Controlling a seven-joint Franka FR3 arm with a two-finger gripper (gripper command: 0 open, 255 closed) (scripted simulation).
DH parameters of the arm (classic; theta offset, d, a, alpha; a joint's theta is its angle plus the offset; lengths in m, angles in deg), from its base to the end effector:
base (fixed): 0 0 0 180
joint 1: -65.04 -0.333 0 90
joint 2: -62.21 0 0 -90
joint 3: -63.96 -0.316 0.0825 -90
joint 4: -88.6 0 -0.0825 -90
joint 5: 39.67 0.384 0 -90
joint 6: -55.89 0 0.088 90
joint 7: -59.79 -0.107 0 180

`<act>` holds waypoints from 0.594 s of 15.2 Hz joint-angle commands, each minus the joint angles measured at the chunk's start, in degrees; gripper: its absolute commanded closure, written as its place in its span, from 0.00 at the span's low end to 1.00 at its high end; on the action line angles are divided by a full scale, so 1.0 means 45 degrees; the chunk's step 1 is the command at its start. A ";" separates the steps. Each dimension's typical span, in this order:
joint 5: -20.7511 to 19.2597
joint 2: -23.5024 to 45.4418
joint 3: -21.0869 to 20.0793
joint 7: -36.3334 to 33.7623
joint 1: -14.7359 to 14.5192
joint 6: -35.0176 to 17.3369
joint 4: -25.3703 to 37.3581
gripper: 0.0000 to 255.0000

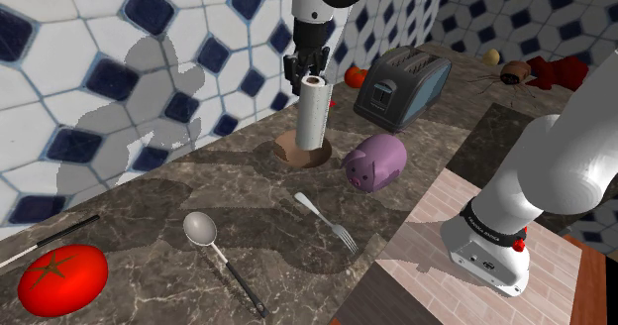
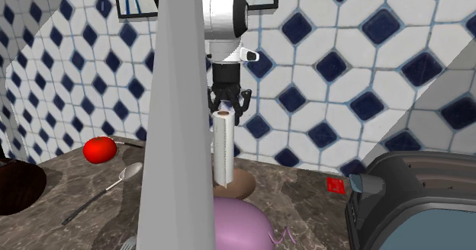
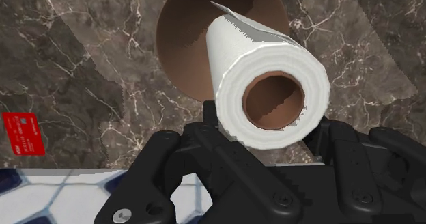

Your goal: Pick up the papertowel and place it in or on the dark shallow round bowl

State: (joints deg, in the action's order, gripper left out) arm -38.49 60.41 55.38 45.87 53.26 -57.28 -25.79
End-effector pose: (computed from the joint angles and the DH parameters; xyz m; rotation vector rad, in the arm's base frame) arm 0.5130 0.1924 0.4738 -3.1208 -0.1630 -0.0080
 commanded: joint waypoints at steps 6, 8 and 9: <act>-0.0017 0.0136 -0.0011 -0.0018 -0.0009 -0.0581 -0.0440 1.00; -0.0017 0.0136 -0.0011 -0.0018 -0.0009 -0.0581 -0.0440 1.00; -0.0017 0.0136 -0.0011 -0.0018 -0.0009 -0.0581 -0.0440 1.00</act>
State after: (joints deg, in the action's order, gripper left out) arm -38.56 61.02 55.33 45.78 53.22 -59.89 -27.76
